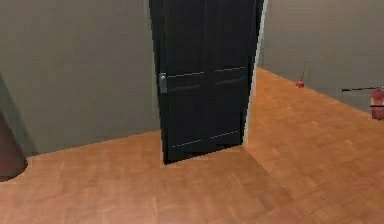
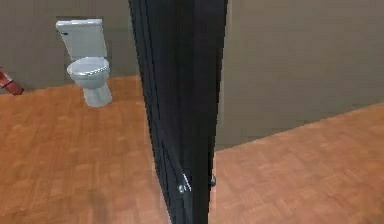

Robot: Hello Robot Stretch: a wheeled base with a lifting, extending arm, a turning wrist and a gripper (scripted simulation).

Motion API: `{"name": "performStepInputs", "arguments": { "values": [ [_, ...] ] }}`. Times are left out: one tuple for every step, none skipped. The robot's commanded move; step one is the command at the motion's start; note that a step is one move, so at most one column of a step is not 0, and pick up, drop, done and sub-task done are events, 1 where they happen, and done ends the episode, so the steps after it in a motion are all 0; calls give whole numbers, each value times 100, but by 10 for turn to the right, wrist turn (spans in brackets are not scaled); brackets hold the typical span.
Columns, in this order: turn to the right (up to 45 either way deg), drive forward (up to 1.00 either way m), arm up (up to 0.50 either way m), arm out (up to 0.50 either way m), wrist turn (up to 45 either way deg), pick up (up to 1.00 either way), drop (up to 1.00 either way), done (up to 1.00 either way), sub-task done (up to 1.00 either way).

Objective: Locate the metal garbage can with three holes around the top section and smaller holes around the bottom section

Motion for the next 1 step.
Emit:
{"name": "performStepInputs", "arguments": {
  "values": [
    [0,50,0,0,0,0,0,0,0]
  ]
}}
